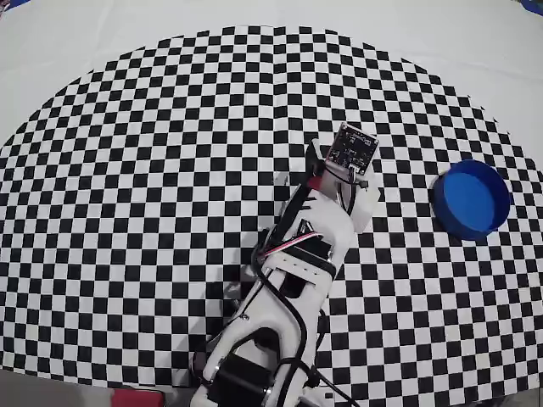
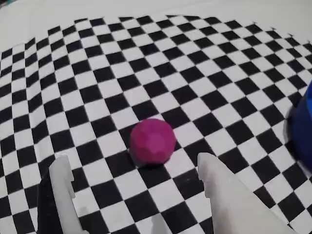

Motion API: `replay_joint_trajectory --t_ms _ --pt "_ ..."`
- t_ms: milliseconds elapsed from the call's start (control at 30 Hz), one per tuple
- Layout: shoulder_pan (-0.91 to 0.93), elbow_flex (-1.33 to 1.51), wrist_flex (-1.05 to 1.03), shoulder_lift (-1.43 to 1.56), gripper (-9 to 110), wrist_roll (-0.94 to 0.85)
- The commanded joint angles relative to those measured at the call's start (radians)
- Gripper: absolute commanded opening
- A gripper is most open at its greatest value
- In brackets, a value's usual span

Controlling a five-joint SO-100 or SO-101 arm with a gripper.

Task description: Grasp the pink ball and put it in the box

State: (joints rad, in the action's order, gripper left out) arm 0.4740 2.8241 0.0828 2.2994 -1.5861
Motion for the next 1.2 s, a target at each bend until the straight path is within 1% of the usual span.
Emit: replay_joint_trajectory --t_ms 0,267,500,1167 --pt "0.008 -0.061 0.017 -0.031 30 0.006" --pt "0.011 -0.135 0.011 -0.141 30 0.006" --pt "0.012 -0.190 -0.037 -0.198 30 0.006" --pt "0.046 -0.268 -0.054 -0.321 30 0.006"
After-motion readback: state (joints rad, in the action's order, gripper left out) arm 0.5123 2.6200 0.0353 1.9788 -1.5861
